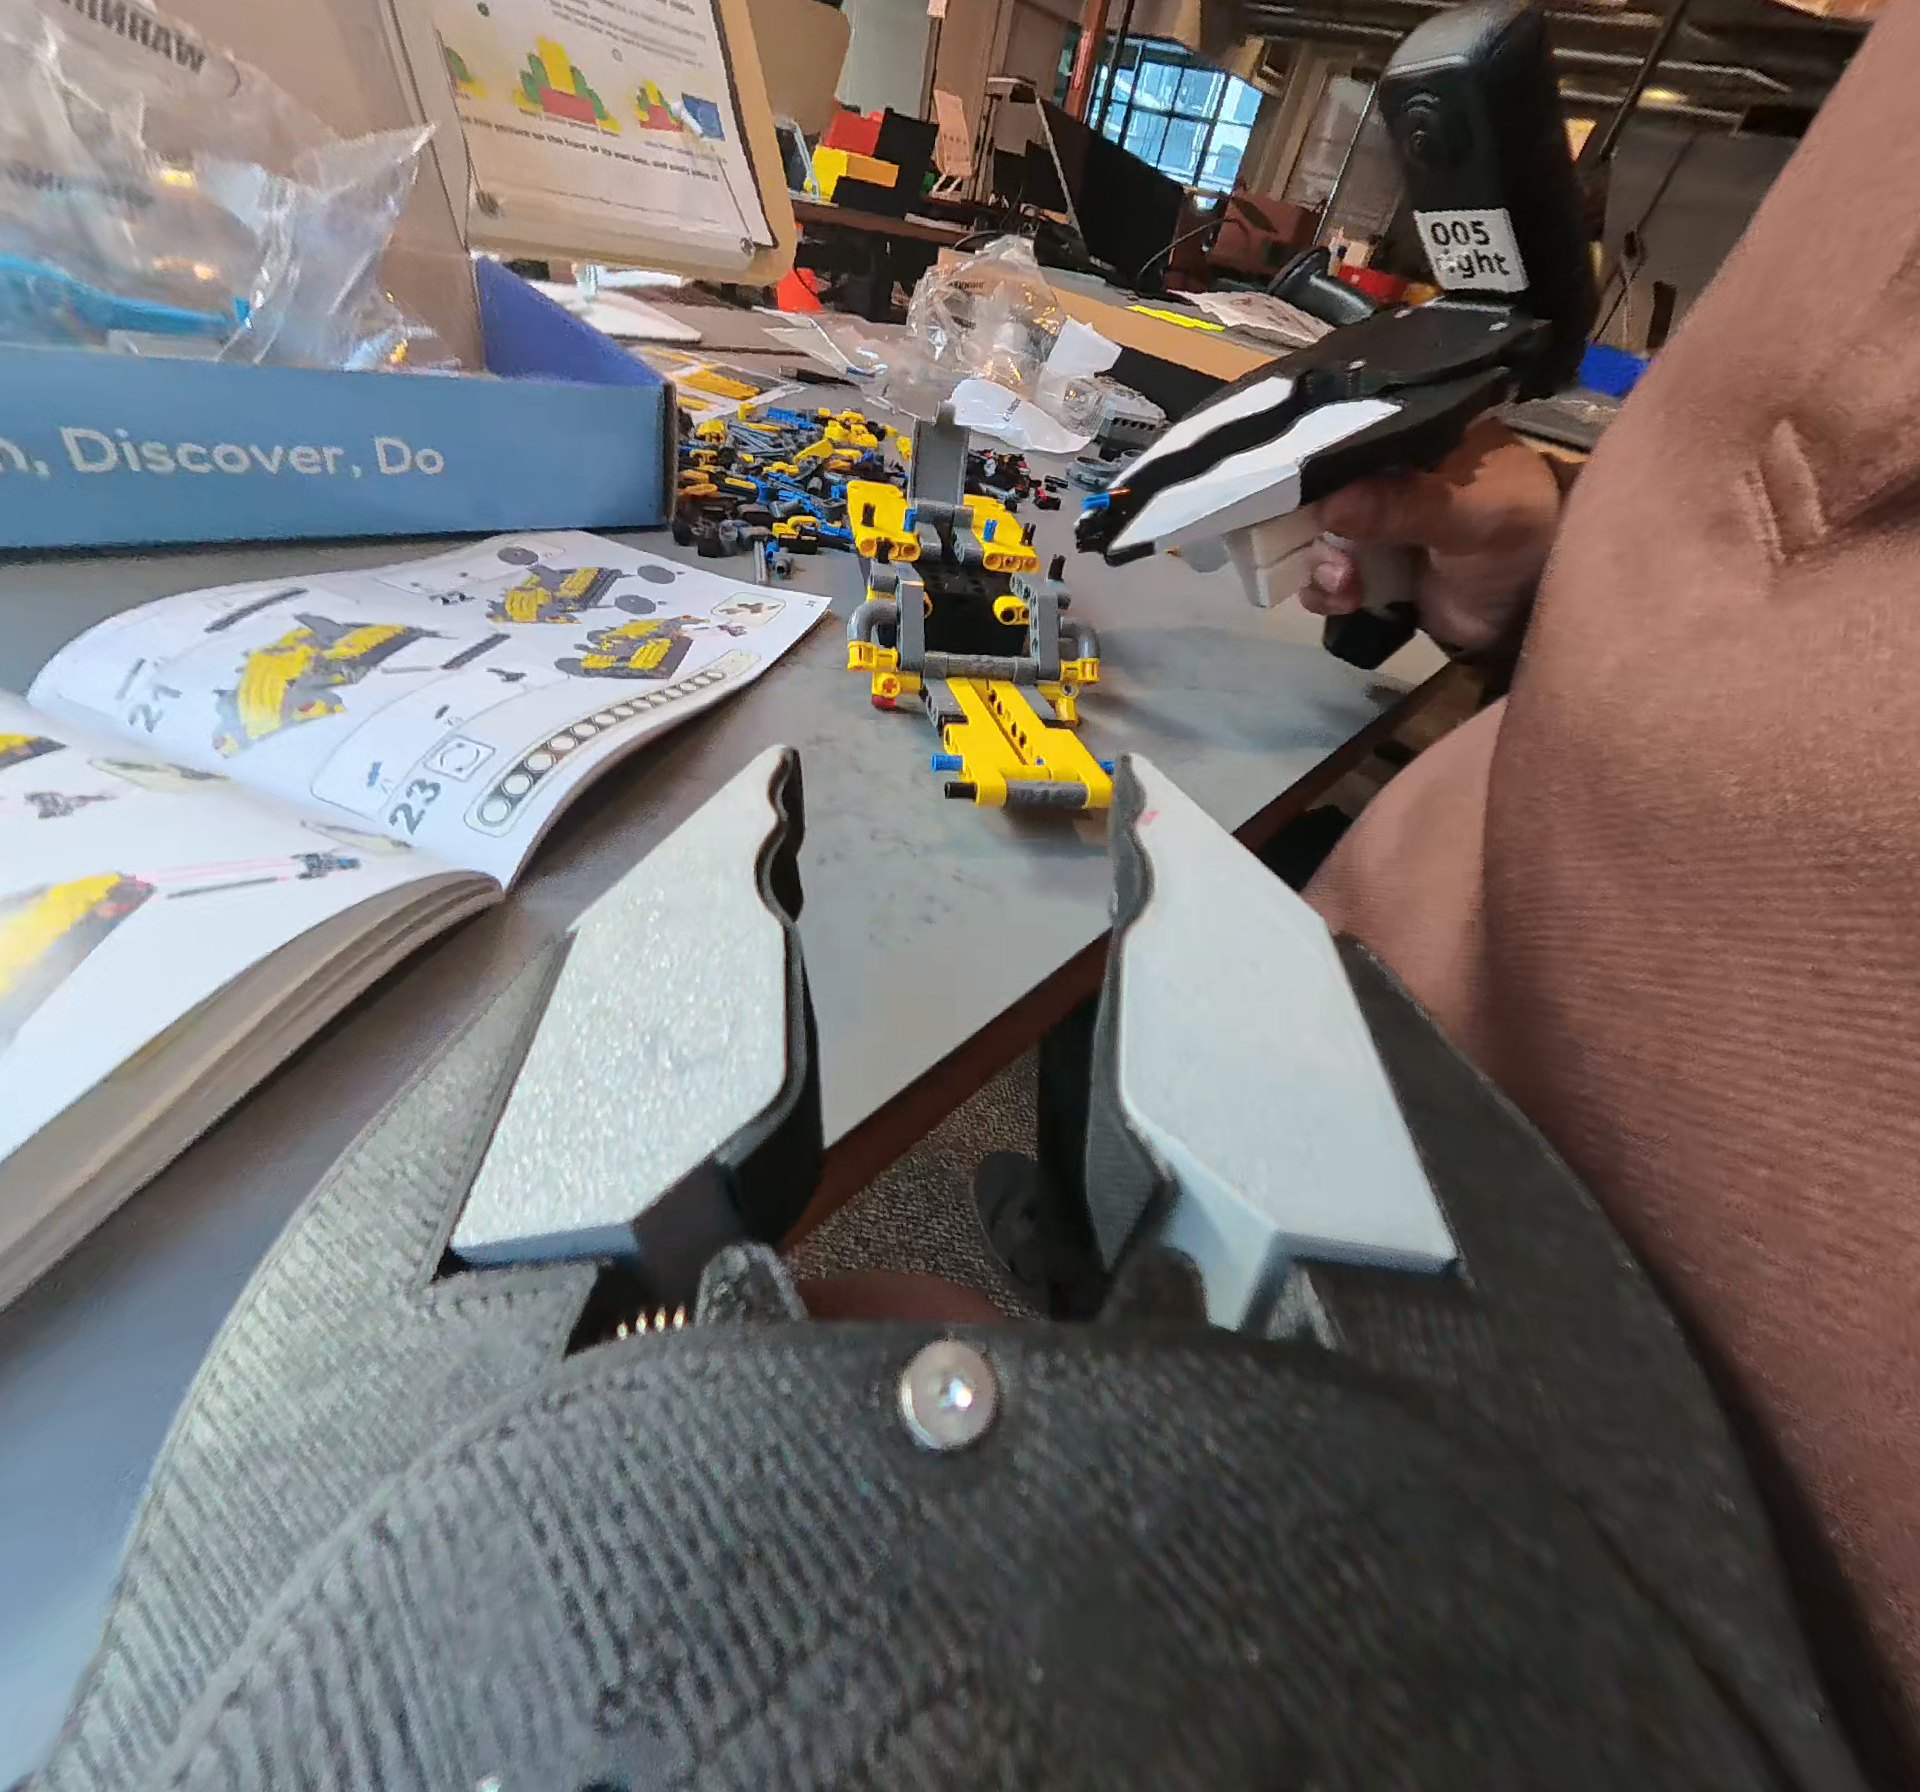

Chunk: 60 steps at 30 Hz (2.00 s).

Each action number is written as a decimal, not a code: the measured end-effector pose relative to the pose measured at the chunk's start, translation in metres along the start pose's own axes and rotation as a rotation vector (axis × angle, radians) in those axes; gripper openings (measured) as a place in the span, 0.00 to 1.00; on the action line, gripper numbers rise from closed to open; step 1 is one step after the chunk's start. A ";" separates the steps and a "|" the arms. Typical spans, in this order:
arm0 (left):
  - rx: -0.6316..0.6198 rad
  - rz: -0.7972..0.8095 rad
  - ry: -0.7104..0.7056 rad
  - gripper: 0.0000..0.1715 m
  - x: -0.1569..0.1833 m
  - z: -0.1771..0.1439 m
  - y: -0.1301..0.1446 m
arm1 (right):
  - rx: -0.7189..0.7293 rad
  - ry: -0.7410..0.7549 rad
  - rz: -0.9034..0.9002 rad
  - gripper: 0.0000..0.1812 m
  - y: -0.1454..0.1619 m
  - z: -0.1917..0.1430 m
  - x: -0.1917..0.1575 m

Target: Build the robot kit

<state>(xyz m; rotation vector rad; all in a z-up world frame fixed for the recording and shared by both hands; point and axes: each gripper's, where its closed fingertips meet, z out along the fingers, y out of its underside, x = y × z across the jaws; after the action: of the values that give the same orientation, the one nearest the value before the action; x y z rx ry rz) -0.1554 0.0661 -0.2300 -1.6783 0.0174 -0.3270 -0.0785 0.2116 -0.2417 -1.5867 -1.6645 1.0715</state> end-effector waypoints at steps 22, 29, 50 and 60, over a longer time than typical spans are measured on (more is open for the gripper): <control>-0.034 -0.019 0.088 0.33 0.008 0.016 0.011 | 0.033 0.021 0.061 0.11 -0.001 -0.007 0.004; -0.171 0.175 -0.001 0.33 0.018 0.022 0.017 | 0.139 0.034 0.013 0.11 -0.001 -0.028 0.012; -0.338 0.455 0.155 0.29 0.113 0.158 -0.016 | 0.308 -0.466 0.446 0.11 -0.001 -0.074 -0.014; -0.273 0.733 0.087 0.13 0.117 0.162 -0.012 | 0.233 -0.554 0.542 0.11 0.004 -0.063 -0.032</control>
<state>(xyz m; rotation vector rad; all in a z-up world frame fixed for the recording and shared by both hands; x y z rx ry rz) -0.0091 0.2013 -0.2100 -1.7978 0.7514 0.1663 -0.0194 0.1894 -0.2103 -1.7238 -1.3658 2.0534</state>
